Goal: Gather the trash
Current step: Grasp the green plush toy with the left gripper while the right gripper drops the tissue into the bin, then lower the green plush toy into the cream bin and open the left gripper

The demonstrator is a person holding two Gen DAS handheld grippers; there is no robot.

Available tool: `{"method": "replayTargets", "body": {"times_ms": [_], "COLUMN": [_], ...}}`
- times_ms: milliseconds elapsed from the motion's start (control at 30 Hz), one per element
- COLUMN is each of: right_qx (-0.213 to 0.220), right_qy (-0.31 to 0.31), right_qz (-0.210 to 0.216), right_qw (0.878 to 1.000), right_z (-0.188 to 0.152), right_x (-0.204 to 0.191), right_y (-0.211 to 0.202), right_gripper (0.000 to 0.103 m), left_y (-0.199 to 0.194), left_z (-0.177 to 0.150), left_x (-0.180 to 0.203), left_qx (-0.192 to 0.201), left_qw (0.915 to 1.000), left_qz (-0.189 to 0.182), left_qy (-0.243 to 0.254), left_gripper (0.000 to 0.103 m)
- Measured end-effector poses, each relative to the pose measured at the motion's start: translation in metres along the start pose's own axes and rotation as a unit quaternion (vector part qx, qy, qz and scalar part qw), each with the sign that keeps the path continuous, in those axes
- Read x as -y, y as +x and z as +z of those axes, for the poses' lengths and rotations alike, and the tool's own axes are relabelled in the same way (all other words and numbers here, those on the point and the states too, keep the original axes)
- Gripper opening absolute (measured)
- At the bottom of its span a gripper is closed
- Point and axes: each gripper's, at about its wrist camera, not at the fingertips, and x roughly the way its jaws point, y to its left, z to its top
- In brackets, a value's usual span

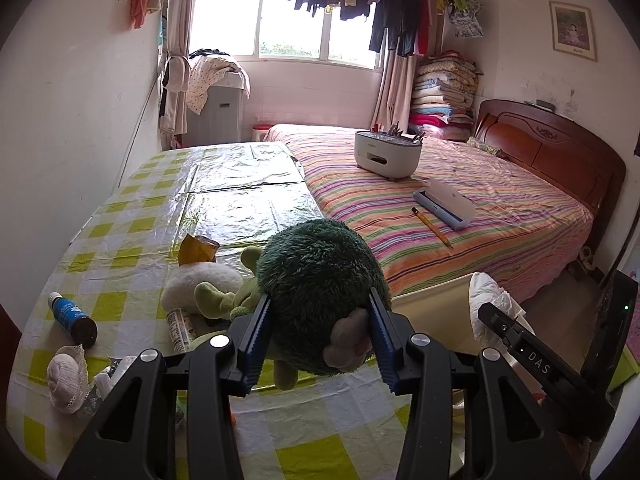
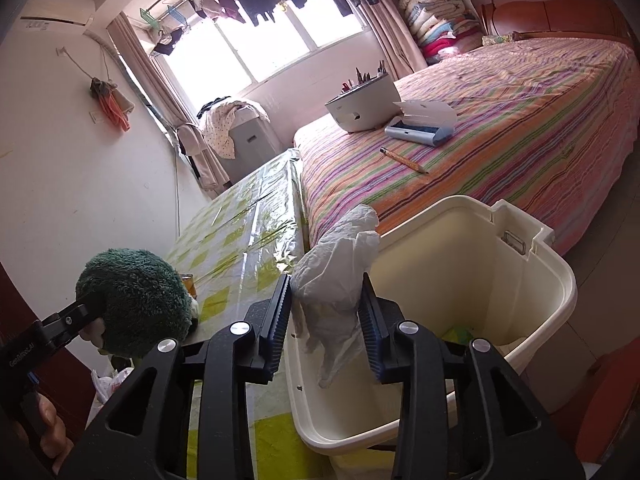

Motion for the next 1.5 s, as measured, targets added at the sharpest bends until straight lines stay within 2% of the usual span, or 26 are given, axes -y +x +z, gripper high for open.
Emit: {"method": "replayTargets", "body": {"times_ms": [33,67,200,367,533,867,1300,1433,1500], "right_qx": [-0.001,-0.001,0.010,0.066,0.102,0.136,0.147,0.146,0.144], "right_qy": [0.011,0.018,0.041,0.083,0.126,0.168,0.192,0.191,0.191], "right_qz": [0.003,0.006,0.013,0.006,-0.001,0.002,0.003,0.004,0.004], "right_qw": [1.000,1.000,0.999,0.994,0.987,0.976,0.970,0.971,0.971], "right_z": [0.000,0.001,0.003,0.008,0.012,0.014,0.014,0.013,0.013], "right_x": [0.004,0.006,0.015,0.033,0.054,0.078,0.088,0.089,0.088], "right_y": [0.000,0.000,-0.005,-0.027,-0.043,-0.060,-0.065,-0.065,-0.064], "right_gripper": [0.058,0.062,0.067,0.074,0.077,0.079,0.080,0.080,0.080], "left_y": [0.000,0.001,0.001,0.006,0.016,0.044,0.067,0.068,0.064], "left_z": [0.000,0.000,0.001,0.002,0.003,-0.001,-0.013,-0.013,-0.012], "left_x": [0.003,0.006,0.016,0.029,0.048,0.092,0.131,0.135,0.137], "left_qx": [-0.001,-0.001,0.000,-0.005,-0.014,-0.041,-0.071,-0.066,-0.046], "left_qw": [1.0000,1.0000,0.9999,0.9996,0.9989,0.9960,0.9904,0.9901,0.9918], "left_qz": [-0.003,-0.007,-0.015,-0.024,-0.035,-0.059,-0.083,-0.087,-0.078], "left_qy": [0.002,0.003,0.009,0.014,0.026,0.054,0.085,0.089,0.090], "left_gripper": [0.044,0.044,0.044,0.044,0.044,0.044,0.045,0.049,0.058]}}
